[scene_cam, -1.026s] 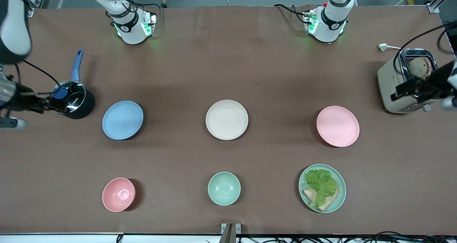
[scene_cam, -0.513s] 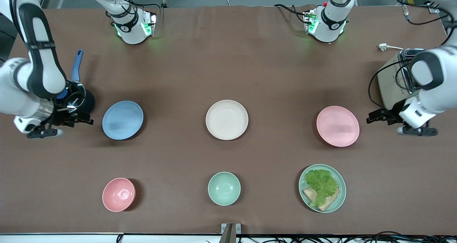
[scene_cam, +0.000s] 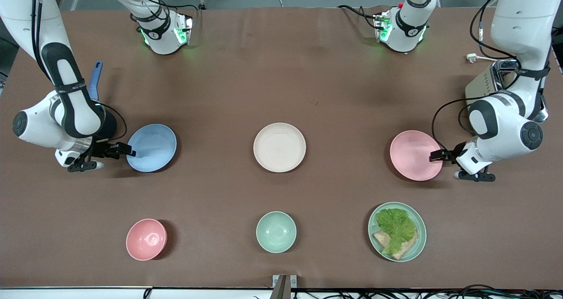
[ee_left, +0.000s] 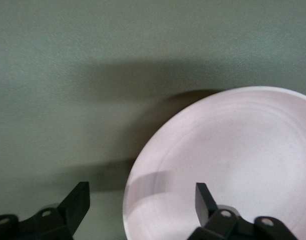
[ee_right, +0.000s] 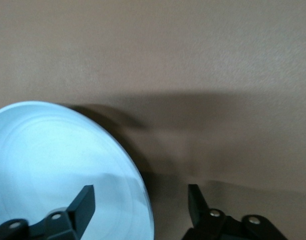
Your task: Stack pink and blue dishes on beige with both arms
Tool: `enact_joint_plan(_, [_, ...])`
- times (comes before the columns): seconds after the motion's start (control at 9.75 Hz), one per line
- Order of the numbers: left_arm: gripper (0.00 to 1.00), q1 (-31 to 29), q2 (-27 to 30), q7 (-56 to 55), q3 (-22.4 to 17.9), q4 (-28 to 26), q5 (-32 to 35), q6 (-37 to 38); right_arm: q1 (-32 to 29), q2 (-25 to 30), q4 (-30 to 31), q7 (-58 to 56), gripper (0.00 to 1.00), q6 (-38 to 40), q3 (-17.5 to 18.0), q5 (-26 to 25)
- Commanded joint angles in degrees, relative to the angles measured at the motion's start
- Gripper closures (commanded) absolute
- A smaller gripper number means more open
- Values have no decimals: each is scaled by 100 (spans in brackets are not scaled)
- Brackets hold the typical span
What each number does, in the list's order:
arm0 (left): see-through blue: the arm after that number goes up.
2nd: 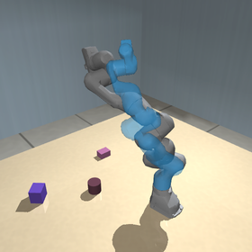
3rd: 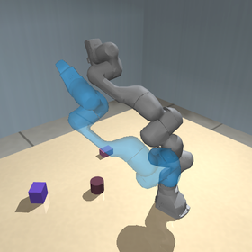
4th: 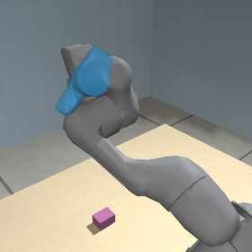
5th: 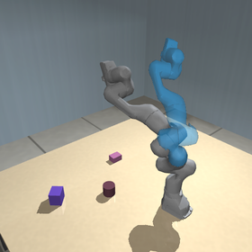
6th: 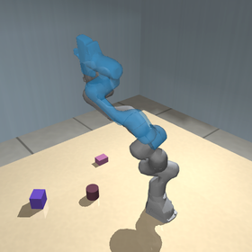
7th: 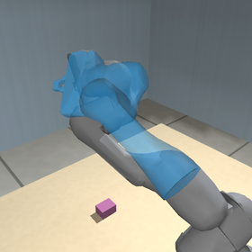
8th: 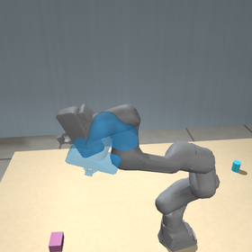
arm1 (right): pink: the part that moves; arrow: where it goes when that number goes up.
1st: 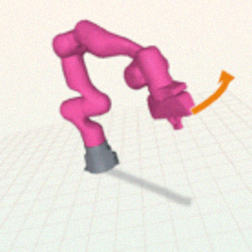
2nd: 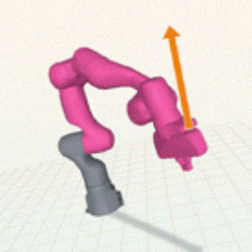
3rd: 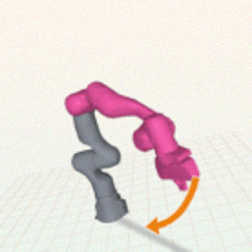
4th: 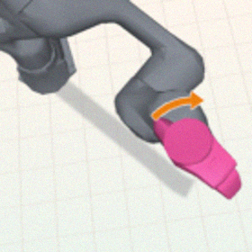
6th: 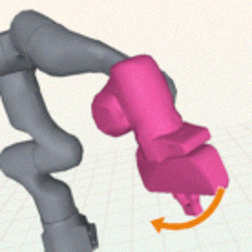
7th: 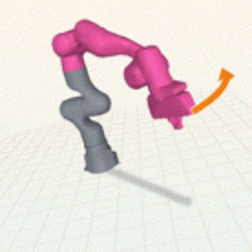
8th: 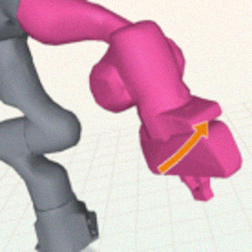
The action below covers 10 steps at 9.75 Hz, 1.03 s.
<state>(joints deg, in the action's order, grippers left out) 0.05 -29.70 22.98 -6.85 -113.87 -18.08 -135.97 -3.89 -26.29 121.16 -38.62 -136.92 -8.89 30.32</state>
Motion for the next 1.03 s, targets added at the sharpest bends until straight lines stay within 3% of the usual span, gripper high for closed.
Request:
enact_joint_plan(0.0, [40,13,-141,119,-1,32,-284,-35,-16,107,188,-154,41,-55,27,185])
enact_joint_plan(0.1, [58,13,-176,119,-1,14,-292,-35,-24,54,188,-154,44,-54,27,194])
enact_joint_plan(0.21, [78,13,-194,119,8,14,-284,-35,-16,10,197,-154,57,-54,36,194])
enact_joint_plan(0.31, [91,22,-150,128,8,32,-284,-17,-33,-16,206,-154,76,-72,27,194])
enact_joint_plan(0.41, [98,22,-72,137,0,58,-275,35,-42,-95,206,-154,86,-81,36,255])
enact_joint_plan(0.51, [100,13,68,137,-1,67,-249,140,-33,-96,188,-128,98,-11,27,368])
enact_joint_plan(0.72, [100,74,734,58,156,49,-249,770,-68,-87,-117,-84,99,583,-8,369])
enact_joint_plan(0.92, [100,75,983,-614,883,14,-249,818,-16,-43,-670,-66,99,1558,-384,352])
